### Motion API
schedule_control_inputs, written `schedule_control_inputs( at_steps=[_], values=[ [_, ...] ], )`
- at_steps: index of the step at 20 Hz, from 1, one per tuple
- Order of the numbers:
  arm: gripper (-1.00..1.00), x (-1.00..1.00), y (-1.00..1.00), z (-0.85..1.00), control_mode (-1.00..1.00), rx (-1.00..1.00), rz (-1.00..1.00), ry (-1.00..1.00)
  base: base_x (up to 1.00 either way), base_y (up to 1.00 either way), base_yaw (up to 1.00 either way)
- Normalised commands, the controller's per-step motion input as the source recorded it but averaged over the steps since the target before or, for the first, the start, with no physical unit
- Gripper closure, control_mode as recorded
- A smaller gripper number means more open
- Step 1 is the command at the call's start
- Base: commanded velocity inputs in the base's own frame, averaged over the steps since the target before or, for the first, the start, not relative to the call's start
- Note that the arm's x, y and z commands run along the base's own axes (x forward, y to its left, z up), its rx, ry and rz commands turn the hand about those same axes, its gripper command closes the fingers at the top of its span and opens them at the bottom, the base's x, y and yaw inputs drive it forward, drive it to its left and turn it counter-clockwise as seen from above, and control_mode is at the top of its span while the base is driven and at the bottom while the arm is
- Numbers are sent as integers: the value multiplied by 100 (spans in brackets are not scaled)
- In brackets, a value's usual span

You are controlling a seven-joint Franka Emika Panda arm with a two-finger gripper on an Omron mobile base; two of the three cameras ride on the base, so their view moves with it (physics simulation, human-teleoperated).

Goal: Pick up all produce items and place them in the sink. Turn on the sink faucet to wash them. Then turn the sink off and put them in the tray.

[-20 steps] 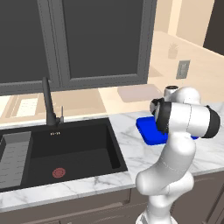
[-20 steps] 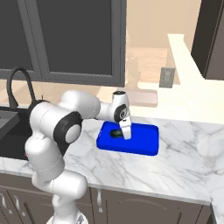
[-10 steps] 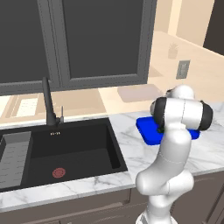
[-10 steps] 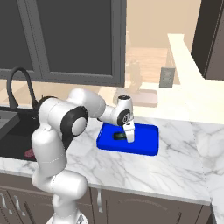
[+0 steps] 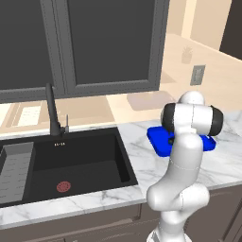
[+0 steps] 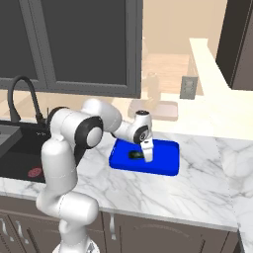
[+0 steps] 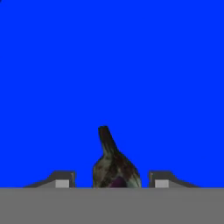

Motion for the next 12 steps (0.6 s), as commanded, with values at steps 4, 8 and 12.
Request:
schedule_control_inputs(
  at_steps=[4, 8, 12],
  values=[
    [-100, -12, -7, 29, -100, 0, 0, -5, 0, 0, 0],
    [-100, -25, -2, 46, -100, 0, 0, -8, 0, 0, 0],
    [-100, -34, 0, 49, -100, 0, 0, -10, 0, 0, 0]
  ],
)
